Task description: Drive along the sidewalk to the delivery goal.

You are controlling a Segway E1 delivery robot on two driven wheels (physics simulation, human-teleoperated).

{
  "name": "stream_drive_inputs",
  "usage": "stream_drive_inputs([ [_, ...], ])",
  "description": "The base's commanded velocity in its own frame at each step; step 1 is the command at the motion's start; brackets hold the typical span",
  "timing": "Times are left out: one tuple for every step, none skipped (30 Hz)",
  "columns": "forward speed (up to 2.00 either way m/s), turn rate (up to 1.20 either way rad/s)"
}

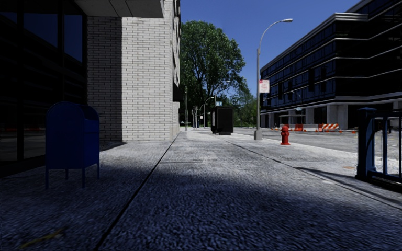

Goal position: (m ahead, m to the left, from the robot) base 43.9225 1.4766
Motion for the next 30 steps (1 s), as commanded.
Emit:
stream_drive_inputs([
  [2.00, 0.00],
  [2.00, 0.00],
  [2.00, 0.00],
  [2.00, 0.00],
  [2.00, 0.00],
  [2.00, 0.00],
  [2.00, 0.00],
  [2.00, 0.00],
  [2.00, 0.00],
  [2.00, 0.00],
  [2.00, 0.00],
  [2.00, 0.00],
  [2.00, 0.00],
  [2.00, 0.00],
  [2.00, 0.00],
  [2.00, 0.00],
  [2.00, 0.00],
  [2.00, 0.00],
  [2.00, 0.00],
  [2.00, 0.00],
  [2.00, 0.00],
  [2.00, 0.00],
  [2.00, 0.00],
  [2.00, 0.00],
  [2.00, 0.00],
  [2.00, 0.00],
  [2.00, 0.00],
  [2.00, 0.00],
  [2.00, 0.00],
  [2.00, 0.00],
])
